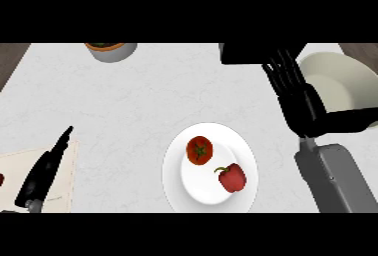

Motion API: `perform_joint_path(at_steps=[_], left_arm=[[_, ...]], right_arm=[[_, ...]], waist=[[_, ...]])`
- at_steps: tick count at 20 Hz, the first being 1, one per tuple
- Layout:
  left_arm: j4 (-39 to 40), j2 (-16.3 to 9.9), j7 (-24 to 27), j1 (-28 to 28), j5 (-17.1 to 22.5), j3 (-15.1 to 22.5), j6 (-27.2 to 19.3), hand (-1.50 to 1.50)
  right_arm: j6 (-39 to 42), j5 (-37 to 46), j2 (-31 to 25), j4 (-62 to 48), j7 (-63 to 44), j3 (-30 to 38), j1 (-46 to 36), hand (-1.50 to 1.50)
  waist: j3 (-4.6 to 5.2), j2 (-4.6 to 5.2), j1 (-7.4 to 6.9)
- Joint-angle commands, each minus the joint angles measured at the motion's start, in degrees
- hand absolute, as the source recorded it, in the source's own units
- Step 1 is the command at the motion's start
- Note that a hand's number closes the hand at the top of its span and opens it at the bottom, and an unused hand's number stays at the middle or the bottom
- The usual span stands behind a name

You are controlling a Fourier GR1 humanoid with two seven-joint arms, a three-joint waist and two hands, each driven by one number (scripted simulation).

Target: Pick the tomato from the plate and place it in the bowl

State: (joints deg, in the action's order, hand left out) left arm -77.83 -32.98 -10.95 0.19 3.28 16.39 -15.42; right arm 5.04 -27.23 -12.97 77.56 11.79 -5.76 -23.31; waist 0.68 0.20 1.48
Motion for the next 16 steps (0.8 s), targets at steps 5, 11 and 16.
perform_joint_path(at_steps=[5,11,16], left_arm=[[-6.6,2.1,4.5,-7.2,5.3,-8.3,-2.1,0.00],[-8.5,4.3,5.1,-5.4,8.8,-10.7,-3.2,0.00],[-9.7,3.5,6.0,-5.6,9.7,-11.8,-1.3,0.00]], right_arm=[[-5.1,17.8,-6.5,15.0,8.1,-5.0,-2.2,1.50],[-25.5,37.3,-11.6,10.6,-2.3,-5.4,13.2,-1.50],[-36.2,53.5,-8.5,20.4,0.9,-17.4,29.3,-1.50]], waist=[[-0.41,-1.89,-0.14],[-0.30,-2.34,4.06],[-0.53,-1.27,2.27]])
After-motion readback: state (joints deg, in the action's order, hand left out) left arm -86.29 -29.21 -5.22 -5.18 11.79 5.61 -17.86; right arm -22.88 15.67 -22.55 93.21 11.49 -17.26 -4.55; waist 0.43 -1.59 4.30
